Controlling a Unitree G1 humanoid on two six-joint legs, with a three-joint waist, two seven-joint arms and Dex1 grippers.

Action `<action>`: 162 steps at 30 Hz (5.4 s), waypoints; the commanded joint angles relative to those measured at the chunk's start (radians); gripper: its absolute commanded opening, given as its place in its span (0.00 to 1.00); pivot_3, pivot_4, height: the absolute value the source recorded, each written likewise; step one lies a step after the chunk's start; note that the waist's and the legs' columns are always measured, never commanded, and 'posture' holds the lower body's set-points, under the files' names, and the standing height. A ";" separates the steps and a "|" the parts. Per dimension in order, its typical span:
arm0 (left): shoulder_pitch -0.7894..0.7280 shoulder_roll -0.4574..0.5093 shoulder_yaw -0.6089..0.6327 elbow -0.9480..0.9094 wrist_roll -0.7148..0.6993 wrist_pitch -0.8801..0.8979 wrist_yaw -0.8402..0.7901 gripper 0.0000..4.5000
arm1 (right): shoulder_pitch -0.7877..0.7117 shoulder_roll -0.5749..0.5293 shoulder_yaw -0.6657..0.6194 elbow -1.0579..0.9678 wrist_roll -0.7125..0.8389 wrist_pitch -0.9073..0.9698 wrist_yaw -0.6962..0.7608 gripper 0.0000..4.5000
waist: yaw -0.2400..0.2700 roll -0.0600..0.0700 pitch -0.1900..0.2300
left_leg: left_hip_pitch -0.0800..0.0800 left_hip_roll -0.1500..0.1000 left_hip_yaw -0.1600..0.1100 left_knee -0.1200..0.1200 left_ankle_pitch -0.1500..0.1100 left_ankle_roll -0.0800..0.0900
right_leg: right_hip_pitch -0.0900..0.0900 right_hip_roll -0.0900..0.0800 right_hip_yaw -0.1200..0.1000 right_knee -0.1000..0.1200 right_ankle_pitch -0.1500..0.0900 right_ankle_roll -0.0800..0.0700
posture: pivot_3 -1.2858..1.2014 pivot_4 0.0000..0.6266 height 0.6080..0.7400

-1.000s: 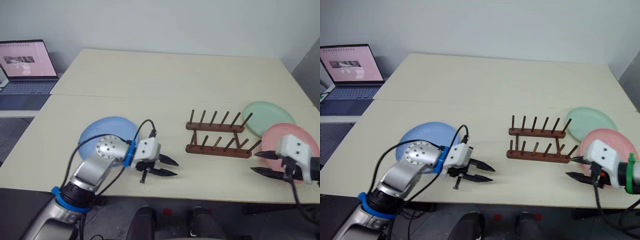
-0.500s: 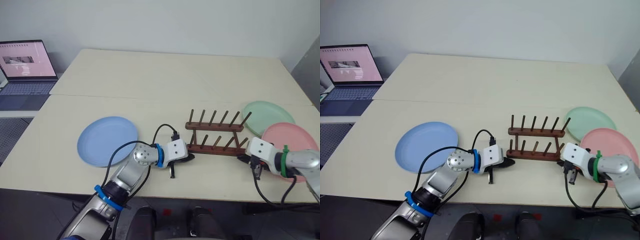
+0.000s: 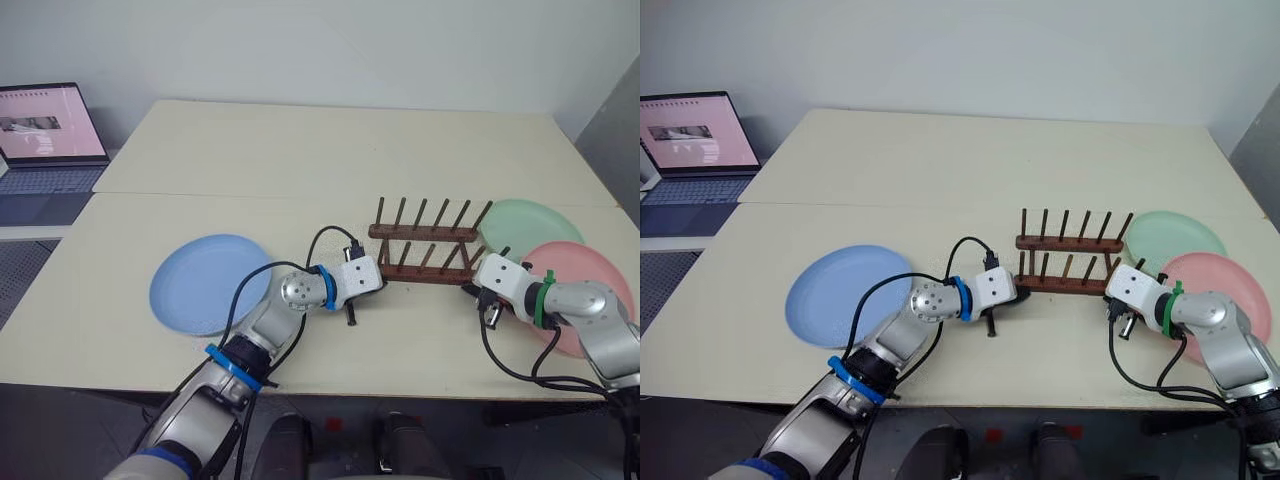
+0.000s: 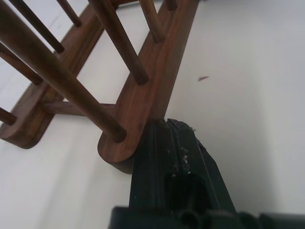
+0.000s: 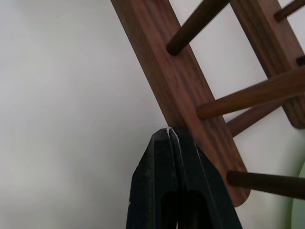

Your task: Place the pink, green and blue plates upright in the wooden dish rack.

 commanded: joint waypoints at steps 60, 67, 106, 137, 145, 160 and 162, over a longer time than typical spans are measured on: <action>0.064 0.337 0.322 -0.672 -0.769 0.429 -0.591 0.81 | 0.364 0.287 -0.441 -0.733 -0.061 0.574 -0.577 0.01 | -0.005 0.000 -0.001 | -0.001 0.002 -0.001 -0.002 0.000 0.000 | -0.001 0.000 0.001 -0.001 -0.005 -0.007 | 0.52 0.24 1.00; 0.052 0.358 0.371 -0.658 -0.778 0.445 -0.569 0.81 | 0.114 0.166 -0.587 -0.795 0.113 0.631 -0.399 0.01 | -0.004 -0.001 -0.001 | -0.001 0.002 -0.001 -0.003 0.000 0.000 | -0.001 0.000 -0.001 -0.001 -0.005 -0.007 | 0.52 0.24 1.00; 0.001 0.324 0.382 -0.729 -0.862 0.545 -0.479 0.81 | -0.431 0.129 -0.941 -0.042 1.126 1.178 -0.353 0.01 | -0.004 -0.001 0.000 | -0.002 0.002 -0.001 -0.004 -0.001 0.002 | -0.001 0.000 0.000 -0.004 -0.002 -0.003 | 0.52 0.24 1.00; 0.014 0.297 0.383 -0.739 -0.868 0.559 -0.463 0.81 | -0.324 -0.135 -0.833 0.041 0.996 0.883 -0.312 0.99 | 0.002 0.000 0.001 | -0.009 0.002 -0.001 -0.005 -0.002 0.004 | -0.002 0.003 0.000 -0.013 -0.001 -0.001 | 0.52 0.24 1.00; 0.059 0.351 0.345 -0.786 -0.828 0.513 -0.511 0.81 | 0.256 -0.446 -0.557 -0.021 0.492 0.251 0.133 0.99 | -0.006 0.001 0.000 | -0.008 0.002 -0.001 -0.004 -0.004 0.006 | -0.002 0.004 0.002 -0.013 -0.002 0.001 | 0.52 0.24 1.00; 0.084 0.303 0.220 -0.809 -0.655 0.334 -0.477 0.81 | -0.138 -0.241 -0.024 0.361 0.001 -0.140 0.070 0.99 | -0.006 0.001 0.000 | -0.004 0.002 0.000 -0.003 -0.003 0.005 | 0.000 0.006 0.005 -0.012 0.001 -0.001 | 0.52 0.24 1.00; 0.083 0.293 0.220 -0.807 -0.654 0.332 -0.472 0.81 | -0.191 -0.198 0.007 0.429 -0.038 -0.146 0.051 0.99 | -0.005 0.001 0.000 | -0.004 0.002 0.000 -0.004 -0.003 0.005 | -0.001 0.006 0.005 -0.012 0.001 -0.001 | 0.52 0.24 1.00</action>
